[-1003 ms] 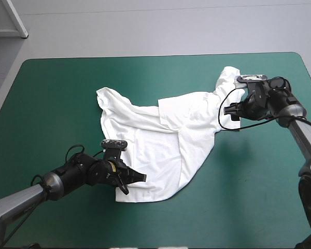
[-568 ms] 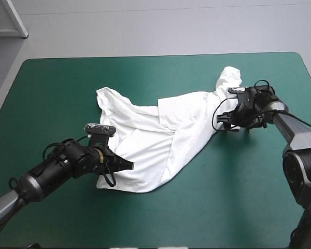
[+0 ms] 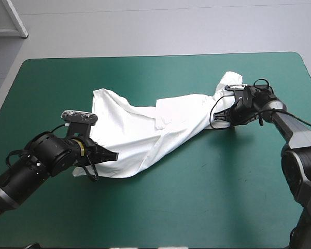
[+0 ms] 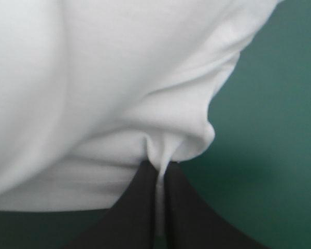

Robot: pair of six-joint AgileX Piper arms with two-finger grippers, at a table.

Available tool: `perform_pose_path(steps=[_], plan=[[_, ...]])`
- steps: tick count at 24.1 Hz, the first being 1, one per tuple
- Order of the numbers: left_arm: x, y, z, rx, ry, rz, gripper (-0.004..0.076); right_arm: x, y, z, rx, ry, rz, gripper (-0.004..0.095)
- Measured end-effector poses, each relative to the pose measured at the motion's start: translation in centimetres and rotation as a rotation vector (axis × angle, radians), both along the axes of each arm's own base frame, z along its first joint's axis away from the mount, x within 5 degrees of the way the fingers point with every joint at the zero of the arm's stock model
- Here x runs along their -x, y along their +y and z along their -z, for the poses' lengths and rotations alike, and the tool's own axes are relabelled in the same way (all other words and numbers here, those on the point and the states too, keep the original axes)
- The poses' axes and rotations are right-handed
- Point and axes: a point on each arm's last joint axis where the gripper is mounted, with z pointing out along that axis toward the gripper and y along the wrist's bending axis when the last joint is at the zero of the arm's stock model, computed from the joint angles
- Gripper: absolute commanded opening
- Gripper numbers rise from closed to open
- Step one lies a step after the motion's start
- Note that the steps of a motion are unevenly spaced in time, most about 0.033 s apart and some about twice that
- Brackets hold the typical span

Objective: Fold the cloth

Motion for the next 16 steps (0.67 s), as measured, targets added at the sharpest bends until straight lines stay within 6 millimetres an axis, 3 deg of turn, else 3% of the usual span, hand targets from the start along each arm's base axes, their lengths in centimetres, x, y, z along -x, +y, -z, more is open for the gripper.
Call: perform_pose_path(steps=[3,5,8,9,10,16], plan=[[0.0,0.8,-2.4,-0.034,-0.072,-0.02,-0.001,1.6,-0.8,-2.0,0.05,0.033,0.012,-0.0018],[0.2,1.5,-4.6,-0.048,-0.138,-0.04,-0.001,3.0,-1.9,-5.0,0.063,-0.013,0.041,-0.0018],[0.9,3.1,-9.6,-0.071,-0.29,-0.084,-0.001,7.6,-4.8,-13.1,0.068,-0.206,0.119,-0.0018],[1.0,3.5,-10.9,-0.078,-0.334,-0.087,-0.001,9.0,-5.3,-14.9,0.073,-0.259,0.132,-0.0018],[1.4,4.1,-13.1,-0.077,-0.404,-0.086,-0.001,11.7,-6.0,-18.2,0.086,-0.365,0.157,-0.0018],[3.7,6.5,-19.8,-0.05,-0.642,-0.106,-0.001,21.9,-7.9,-28.6,0.157,-0.765,0.273,-0.0018]])
